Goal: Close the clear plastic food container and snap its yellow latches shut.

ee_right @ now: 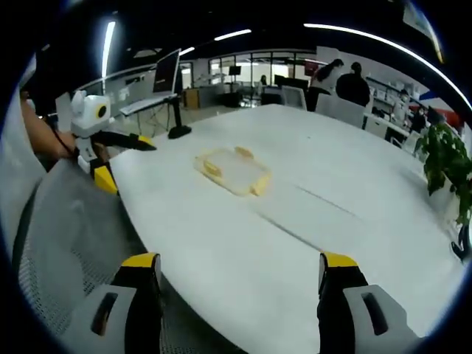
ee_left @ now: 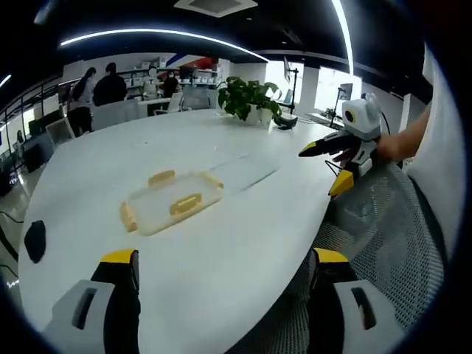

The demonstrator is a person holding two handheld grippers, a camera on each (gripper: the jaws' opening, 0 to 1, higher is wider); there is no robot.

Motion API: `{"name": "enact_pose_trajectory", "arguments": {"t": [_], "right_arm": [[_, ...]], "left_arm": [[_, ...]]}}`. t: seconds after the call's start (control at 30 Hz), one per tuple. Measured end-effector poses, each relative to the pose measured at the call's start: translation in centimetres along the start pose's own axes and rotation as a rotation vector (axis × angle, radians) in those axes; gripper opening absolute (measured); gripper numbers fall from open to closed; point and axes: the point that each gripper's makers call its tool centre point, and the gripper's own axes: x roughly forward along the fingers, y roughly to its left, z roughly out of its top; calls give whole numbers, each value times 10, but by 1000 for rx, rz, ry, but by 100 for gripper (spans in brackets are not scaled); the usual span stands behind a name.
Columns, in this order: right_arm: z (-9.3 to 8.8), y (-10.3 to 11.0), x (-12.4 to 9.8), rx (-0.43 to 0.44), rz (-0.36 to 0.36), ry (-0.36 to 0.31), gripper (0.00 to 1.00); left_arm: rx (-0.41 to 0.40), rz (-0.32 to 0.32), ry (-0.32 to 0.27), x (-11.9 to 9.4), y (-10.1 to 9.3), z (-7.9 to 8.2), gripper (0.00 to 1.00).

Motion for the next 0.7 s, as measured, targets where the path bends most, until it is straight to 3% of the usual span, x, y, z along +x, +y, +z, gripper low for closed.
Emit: {"name": "enact_pose_trajectory", "arguments": {"t": [0.7], "right_arm": [[-2,0,1,-1,0,9,88]], "left_arm": [[1,3,-2,0,1,-1,96]]}}
